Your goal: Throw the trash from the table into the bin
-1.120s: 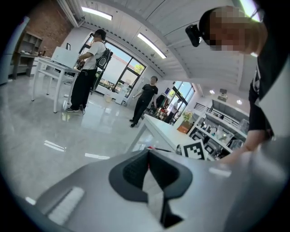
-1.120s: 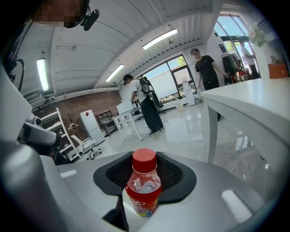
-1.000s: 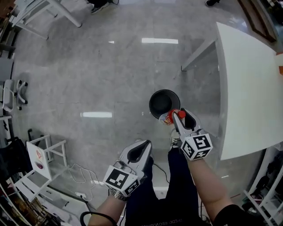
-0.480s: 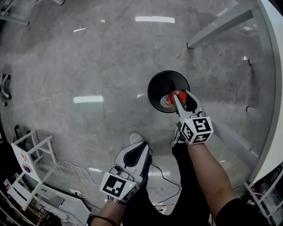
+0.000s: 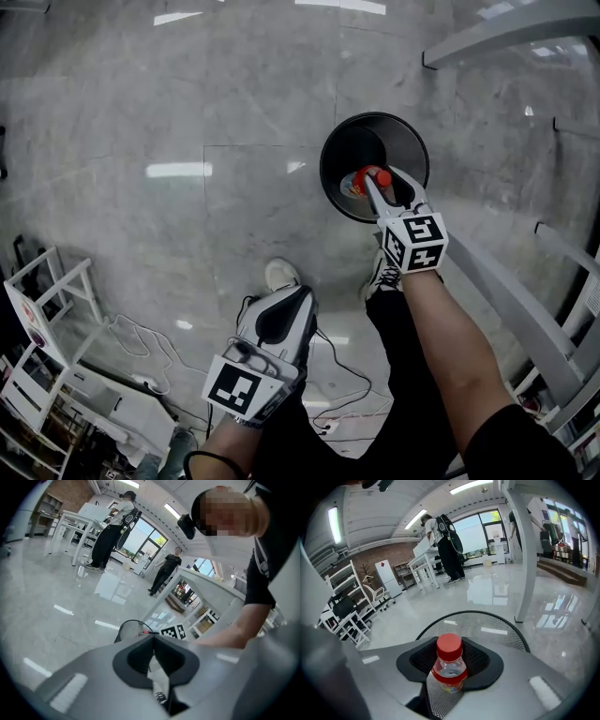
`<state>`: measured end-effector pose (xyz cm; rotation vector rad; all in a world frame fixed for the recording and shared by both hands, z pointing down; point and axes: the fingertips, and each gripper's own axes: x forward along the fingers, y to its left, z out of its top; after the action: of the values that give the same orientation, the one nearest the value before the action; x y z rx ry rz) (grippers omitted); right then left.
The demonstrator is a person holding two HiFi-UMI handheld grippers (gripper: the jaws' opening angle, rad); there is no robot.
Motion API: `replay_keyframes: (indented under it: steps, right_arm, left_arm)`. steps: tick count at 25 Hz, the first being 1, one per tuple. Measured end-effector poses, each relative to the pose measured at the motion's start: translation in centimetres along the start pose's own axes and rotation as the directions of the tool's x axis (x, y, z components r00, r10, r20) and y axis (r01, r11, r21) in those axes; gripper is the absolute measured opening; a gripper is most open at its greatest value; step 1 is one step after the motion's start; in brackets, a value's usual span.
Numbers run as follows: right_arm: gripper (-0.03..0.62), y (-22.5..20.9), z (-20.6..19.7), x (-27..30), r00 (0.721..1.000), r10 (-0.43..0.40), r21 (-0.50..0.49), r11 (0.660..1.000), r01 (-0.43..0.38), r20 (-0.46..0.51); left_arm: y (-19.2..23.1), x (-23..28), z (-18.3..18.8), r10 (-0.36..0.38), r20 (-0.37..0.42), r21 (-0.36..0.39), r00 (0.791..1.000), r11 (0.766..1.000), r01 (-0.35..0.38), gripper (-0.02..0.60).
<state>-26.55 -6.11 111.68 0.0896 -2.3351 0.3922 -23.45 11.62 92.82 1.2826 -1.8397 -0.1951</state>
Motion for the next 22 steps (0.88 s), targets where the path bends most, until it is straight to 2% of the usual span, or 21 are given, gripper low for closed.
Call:
replay_keyframes:
  steps: [5,8,10,12,15,18,22]
  right_arm:
    - [0.156,0.1,-1.4,0.5,0.999,0.011,-0.007,1.000,-0.011,-0.050]
    - [0.160,0.1,-1.8,0.4,0.997,0.019,-0.008,1.000,-0.019,-0.071]
    - [0.180,0.2,-1.9,0.0,0.996,0.026,-0.007,1.000,-0.026,-0.082]
    - [0.197,0.2,-1.7,-0.6,0.996,0.025,-0.002,1.000,-0.025,-0.085]
    - [0.131,0.6,-0.8,-2.2,0.997,0.022,0.005,1.000,-0.022,-0.070]
    - [0.010,1.7,0.8,-4.9,0.998,0.033,0.004,0.999,-0.033,-0.057]
    - [0.000,4.9,3.4,-9.8,0.995,0.079,0.006,0.997,-0.079,-0.056]
  left_arm:
    - [-0.1,0.4,0.0,0.004,0.002,-0.008,1.000,1.000,-0.004,0.008]
    - [-0.7,0.8,1.5,-0.005,0.041,0.003,0.999,1.000,0.005,0.008]
    - [-1.3,0.9,2.2,-0.015,0.060,0.012,0.998,1.000,0.015,0.008]
    - [-1.9,0.5,2.0,-0.019,0.041,0.004,0.999,1.000,0.019,0.008]
    - [-2.9,-0.3,2.8,-0.017,0.039,0.005,0.999,1.000,0.017,0.008]
    - [-4.5,-1.4,3.7,-0.016,0.031,0.015,0.999,1.000,0.015,0.008]
    - [-7.6,-3.7,6.0,-0.025,0.048,0.030,0.999,0.999,0.024,0.008]
